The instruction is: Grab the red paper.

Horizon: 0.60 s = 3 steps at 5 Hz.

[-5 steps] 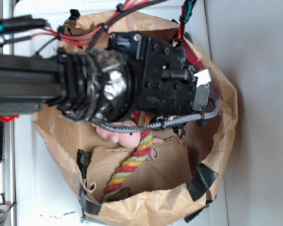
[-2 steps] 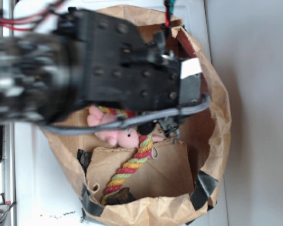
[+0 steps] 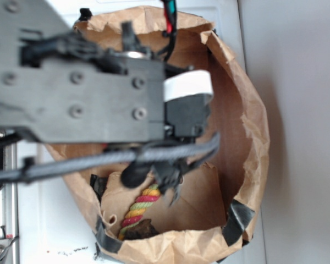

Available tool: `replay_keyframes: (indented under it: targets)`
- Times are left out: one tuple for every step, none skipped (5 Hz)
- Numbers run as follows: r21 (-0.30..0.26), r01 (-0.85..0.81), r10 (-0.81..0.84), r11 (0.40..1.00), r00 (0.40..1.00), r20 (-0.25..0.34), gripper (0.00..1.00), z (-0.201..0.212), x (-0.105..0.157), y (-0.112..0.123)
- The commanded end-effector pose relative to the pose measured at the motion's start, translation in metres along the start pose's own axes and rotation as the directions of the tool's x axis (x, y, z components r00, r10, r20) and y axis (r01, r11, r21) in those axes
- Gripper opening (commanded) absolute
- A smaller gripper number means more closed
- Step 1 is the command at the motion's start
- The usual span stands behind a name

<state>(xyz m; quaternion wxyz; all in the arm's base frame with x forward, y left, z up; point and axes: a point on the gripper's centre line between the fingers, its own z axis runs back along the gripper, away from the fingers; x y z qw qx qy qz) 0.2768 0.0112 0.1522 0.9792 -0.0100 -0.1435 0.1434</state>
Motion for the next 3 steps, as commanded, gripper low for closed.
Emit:
replay_keyframes:
  targets:
    - [-0.029,0.042,-0.042,0.999,0.999,0.022,0.00,0.036,0.005,0.016]
    - [-0.020,0.021,-0.020,1.000,1.000,0.018,0.00,0.046,0.004,0.026]
    - [-0.007,0.018,-0.017,1.000,0.999,0.050,0.00,0.049,0.002,0.026]
